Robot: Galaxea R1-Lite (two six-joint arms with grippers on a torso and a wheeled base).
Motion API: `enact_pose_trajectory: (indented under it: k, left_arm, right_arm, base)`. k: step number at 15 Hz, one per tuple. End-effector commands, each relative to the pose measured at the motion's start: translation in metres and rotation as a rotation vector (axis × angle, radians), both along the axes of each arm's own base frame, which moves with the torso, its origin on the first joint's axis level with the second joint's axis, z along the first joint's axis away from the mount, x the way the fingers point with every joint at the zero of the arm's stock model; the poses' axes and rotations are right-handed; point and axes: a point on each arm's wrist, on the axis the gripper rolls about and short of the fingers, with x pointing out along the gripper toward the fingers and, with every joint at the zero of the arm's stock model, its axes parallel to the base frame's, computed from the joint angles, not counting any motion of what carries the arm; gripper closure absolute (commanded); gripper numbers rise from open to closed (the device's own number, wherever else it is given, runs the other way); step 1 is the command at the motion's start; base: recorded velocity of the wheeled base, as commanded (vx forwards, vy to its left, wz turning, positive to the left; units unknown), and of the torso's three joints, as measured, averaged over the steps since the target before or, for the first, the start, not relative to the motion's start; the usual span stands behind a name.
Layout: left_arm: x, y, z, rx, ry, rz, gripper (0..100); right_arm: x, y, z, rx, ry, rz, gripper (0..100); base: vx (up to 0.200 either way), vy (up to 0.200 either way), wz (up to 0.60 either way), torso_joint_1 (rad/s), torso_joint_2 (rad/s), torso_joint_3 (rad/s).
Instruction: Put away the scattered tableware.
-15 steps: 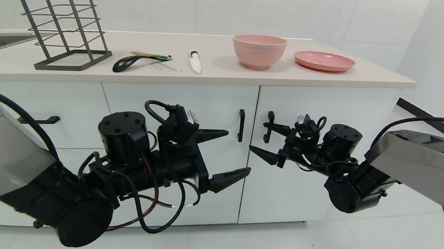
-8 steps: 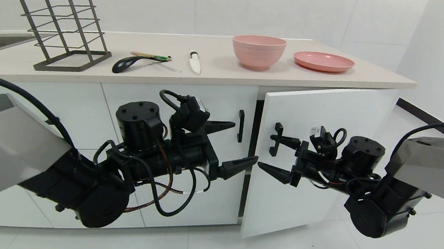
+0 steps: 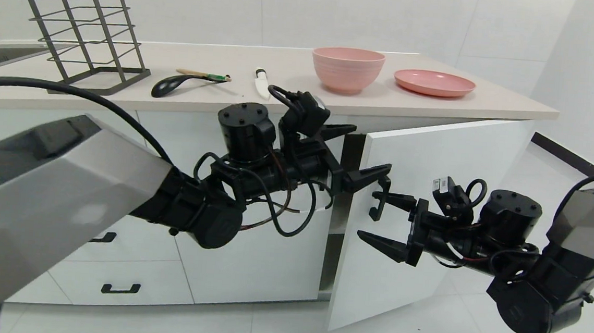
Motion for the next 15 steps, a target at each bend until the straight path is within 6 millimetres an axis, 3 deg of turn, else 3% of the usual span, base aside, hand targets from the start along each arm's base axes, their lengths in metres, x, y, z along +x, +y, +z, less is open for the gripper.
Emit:
enact_pose_trajectory:
  k: [1,4,6,11,15]
  left_arm:
    - [0.012,-0.02,-0.022,0.016,0.028,-0.015,0]
    - [0.018,-0.026,-0.031,0.013,0.045,-0.013,0]
    - [0.01,-0.035,-0.03,0.007,0.038,-0.042,0]
    - [0.001,-0.042,-0.026,0.001,0.031,-0.064,0]
    - [-0.002,-0.044,-0.033,0.016,0.054,-0.056,0]
  right_arm:
    - [0.0,-0.001,0.002,0.001,-0.007,-0.011,0]
    - [0.0,0.0,0.002,0.001,-0.008,-0.008,0]
    - [0.003,-0.002,0.003,0.003,-0.016,-0.025,0]
    - [0.018,-0.032,0.001,0.004,-0.029,-0.117,0]
    - [0.012,-0.036,0.001,-0.001,-0.01,-0.126,0]
  base:
    - [0.0,0.0,0.0,0.0,0.0,0.0]
    - [0.0,0.0,0.0,0.0,0.0,0.0]
    - [0.0,0.0,0.0,0.0,0.0,0.0]
    - [0.0,0.0,0.0,0.0,0.0,0.0]
    - [0.0,0.0,0.0,0.0,0.0,0.0]
